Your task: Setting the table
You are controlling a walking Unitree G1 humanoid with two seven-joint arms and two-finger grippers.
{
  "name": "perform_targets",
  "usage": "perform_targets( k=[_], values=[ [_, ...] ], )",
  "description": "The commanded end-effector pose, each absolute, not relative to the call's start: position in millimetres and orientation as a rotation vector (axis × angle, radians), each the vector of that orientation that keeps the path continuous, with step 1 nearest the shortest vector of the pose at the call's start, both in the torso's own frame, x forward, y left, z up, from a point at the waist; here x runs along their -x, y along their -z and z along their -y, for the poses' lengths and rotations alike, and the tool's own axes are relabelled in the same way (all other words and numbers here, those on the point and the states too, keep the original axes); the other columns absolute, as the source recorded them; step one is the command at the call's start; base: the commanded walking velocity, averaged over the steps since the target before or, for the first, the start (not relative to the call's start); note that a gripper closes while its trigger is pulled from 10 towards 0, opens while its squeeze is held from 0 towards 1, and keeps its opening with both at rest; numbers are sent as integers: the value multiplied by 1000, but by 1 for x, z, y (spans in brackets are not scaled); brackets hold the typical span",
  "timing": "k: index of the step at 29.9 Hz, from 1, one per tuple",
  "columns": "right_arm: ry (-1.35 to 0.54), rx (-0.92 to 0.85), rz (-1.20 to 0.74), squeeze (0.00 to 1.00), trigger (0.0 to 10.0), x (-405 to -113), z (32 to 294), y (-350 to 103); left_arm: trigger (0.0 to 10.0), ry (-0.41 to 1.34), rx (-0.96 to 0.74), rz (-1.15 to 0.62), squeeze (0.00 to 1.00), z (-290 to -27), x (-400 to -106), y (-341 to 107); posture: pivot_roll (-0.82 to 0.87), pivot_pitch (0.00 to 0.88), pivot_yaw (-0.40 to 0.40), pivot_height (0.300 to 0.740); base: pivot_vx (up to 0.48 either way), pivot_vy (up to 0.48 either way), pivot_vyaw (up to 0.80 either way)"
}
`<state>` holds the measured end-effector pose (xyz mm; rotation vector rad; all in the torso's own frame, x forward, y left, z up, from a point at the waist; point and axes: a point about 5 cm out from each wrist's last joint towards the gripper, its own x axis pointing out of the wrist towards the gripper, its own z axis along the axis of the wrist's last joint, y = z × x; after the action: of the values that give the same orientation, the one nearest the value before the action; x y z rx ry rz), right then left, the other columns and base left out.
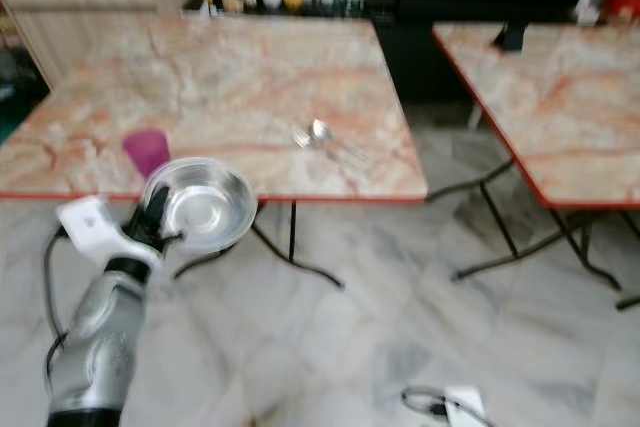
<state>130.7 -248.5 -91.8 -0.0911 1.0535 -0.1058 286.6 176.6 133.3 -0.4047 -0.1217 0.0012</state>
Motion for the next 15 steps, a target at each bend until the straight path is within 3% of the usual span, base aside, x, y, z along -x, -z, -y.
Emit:
perform_targets(
  k=[1, 15],
  values=[
    [91, 80, -1045, 0, 10000, -134, 242, 92, 10000, -26, 384, 139, 0, -184, -285, -136, 110, 0, -44, 740, 0, -379, 0],
    [106, 67, -1031, 0, 10000, -138, 244, 91, 10000, -48, 387, 152, 0, -186, -286, -139, 113, 0, -60, 740, 0, -385, 0]
  ],
)
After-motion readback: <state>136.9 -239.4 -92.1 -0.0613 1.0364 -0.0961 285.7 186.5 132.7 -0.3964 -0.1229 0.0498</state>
